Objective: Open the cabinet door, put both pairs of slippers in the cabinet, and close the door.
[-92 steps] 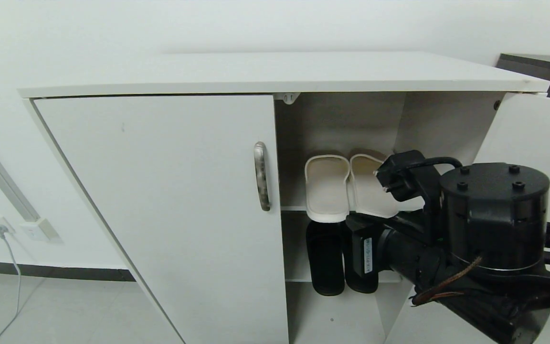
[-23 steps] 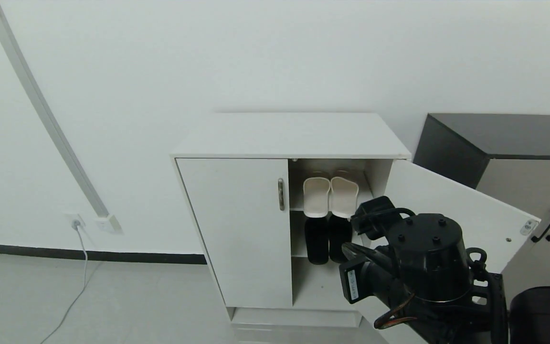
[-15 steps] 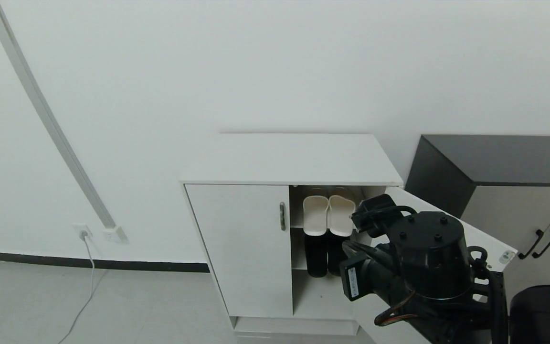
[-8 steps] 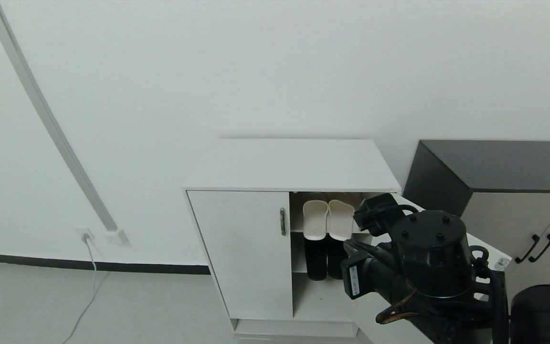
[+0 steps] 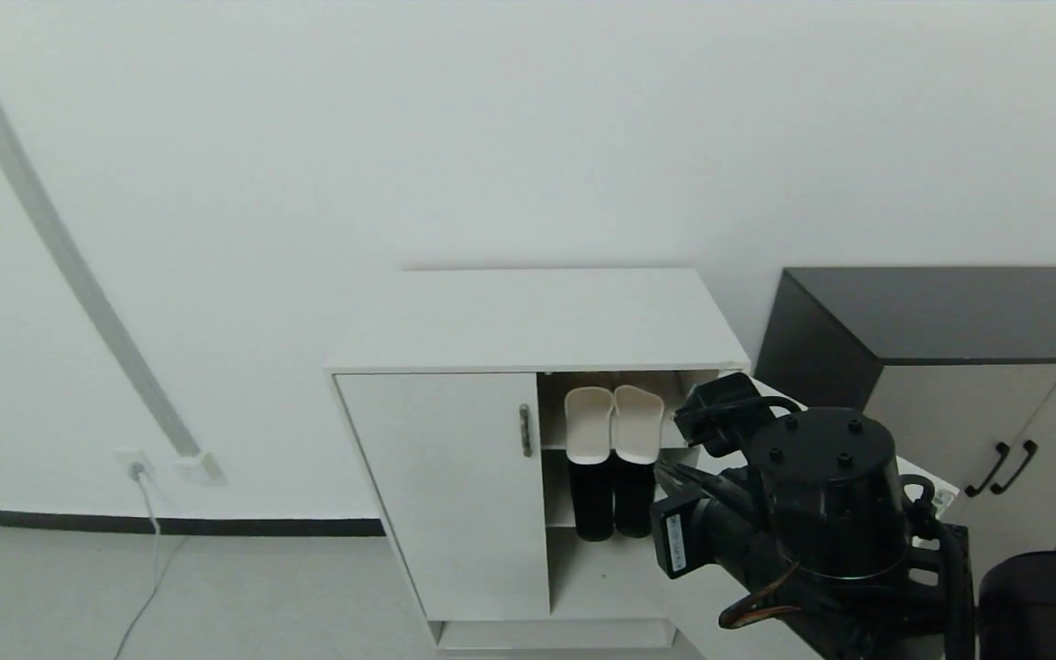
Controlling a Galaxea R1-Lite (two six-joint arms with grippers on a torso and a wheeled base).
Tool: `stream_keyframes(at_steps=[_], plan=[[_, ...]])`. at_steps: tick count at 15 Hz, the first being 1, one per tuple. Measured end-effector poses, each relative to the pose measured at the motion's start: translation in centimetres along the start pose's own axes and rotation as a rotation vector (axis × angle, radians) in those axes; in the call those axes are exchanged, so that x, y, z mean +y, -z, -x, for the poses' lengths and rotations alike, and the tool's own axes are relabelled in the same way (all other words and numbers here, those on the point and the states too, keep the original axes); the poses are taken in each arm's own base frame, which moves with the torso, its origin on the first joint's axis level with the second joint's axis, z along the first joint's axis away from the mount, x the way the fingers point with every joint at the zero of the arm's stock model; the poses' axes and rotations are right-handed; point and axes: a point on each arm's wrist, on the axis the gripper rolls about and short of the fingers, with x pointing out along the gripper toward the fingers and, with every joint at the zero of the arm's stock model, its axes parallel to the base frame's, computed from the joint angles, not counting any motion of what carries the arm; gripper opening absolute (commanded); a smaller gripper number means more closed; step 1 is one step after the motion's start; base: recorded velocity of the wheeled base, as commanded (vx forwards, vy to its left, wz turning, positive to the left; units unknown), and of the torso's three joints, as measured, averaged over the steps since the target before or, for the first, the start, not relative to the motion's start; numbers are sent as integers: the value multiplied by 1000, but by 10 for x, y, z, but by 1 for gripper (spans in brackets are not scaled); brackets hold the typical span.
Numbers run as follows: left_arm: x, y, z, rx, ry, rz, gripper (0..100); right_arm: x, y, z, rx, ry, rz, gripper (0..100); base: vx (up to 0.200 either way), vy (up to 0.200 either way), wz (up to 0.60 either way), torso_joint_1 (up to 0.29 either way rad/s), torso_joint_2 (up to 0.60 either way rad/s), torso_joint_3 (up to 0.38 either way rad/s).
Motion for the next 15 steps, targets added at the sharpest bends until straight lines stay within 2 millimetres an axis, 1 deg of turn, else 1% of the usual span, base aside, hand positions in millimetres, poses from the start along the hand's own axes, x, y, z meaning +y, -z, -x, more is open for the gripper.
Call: stream_keyframes(at_steps=[5,12,15], plan=[[0,0,0,0,0,0,0,-1,-1,-1,-2,6,-2,0,0,0,-600,4,1,0],[0,0,0,0,-1,0,0,-6,-5,-3,-25,22,-8,0,0,0,0,0,0,0],[0,0,0,0,0,0,0,-7,-4,-4,-26,26,-5,0,-200,0,0,4,4,1]])
